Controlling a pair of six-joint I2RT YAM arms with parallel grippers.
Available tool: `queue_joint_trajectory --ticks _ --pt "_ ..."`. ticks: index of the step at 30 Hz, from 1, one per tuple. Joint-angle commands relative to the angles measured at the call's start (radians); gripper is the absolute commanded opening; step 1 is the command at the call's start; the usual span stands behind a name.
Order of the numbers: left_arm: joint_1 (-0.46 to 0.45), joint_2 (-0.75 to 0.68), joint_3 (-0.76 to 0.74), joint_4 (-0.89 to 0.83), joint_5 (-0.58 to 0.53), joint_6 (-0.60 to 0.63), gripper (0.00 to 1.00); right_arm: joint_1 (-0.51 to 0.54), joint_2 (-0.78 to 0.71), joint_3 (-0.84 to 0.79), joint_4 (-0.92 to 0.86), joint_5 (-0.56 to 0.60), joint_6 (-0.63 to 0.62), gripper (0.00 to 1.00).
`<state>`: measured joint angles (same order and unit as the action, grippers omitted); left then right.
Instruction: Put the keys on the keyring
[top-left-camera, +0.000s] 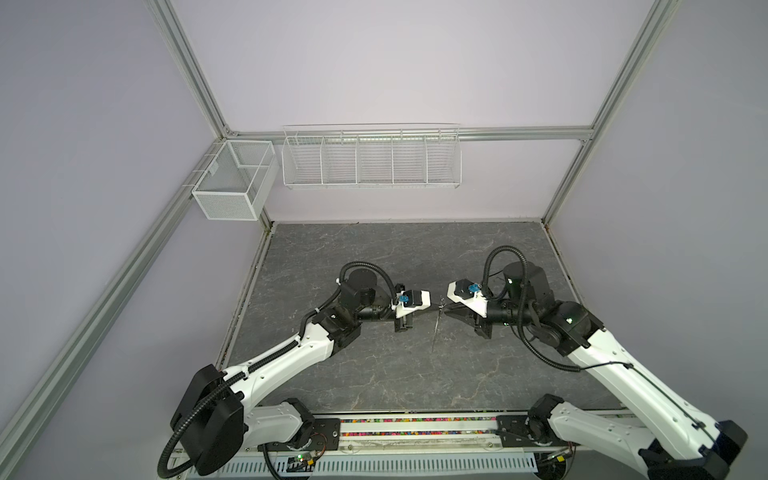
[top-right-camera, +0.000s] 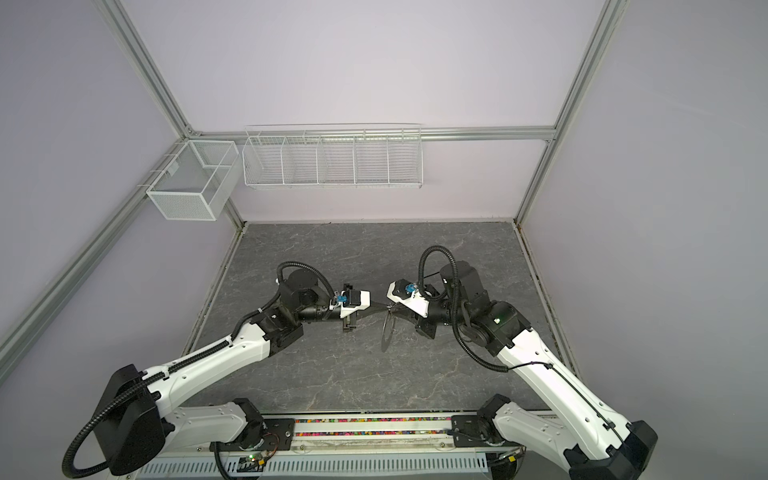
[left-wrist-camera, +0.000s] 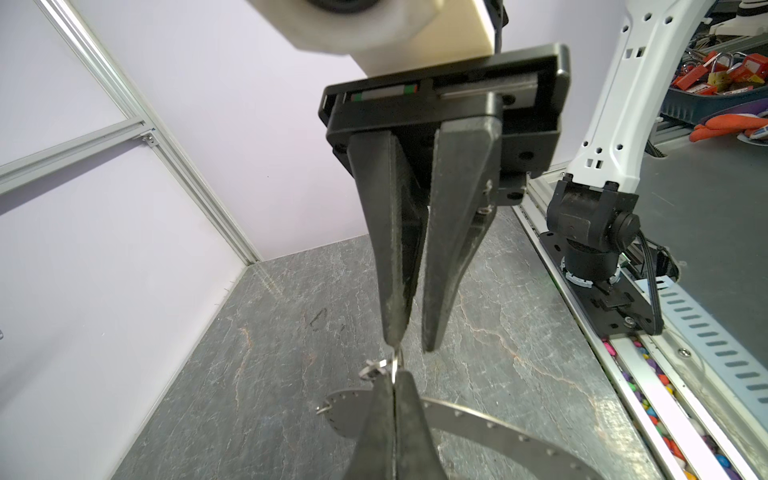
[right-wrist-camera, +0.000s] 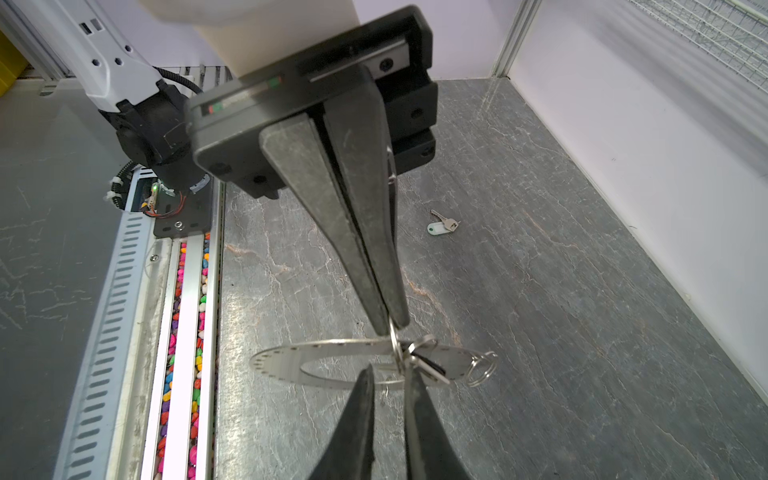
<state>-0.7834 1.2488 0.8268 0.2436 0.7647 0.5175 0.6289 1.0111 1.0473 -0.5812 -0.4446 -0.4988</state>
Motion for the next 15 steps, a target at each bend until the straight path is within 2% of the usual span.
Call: queue_joint_trajectory --ticks 1,15 --pt "0.004 -0.012 0.043 -0.014 0.031 0.029 0.0 -0.002 0.012 0.021 -0.011 0.002 -0.026 0.18" --pt "0.005 0.013 0.074 -0.065 0.042 0.065 0.0 -0.001 0.021 0.019 0.02 0.003 -0.034 0.16"
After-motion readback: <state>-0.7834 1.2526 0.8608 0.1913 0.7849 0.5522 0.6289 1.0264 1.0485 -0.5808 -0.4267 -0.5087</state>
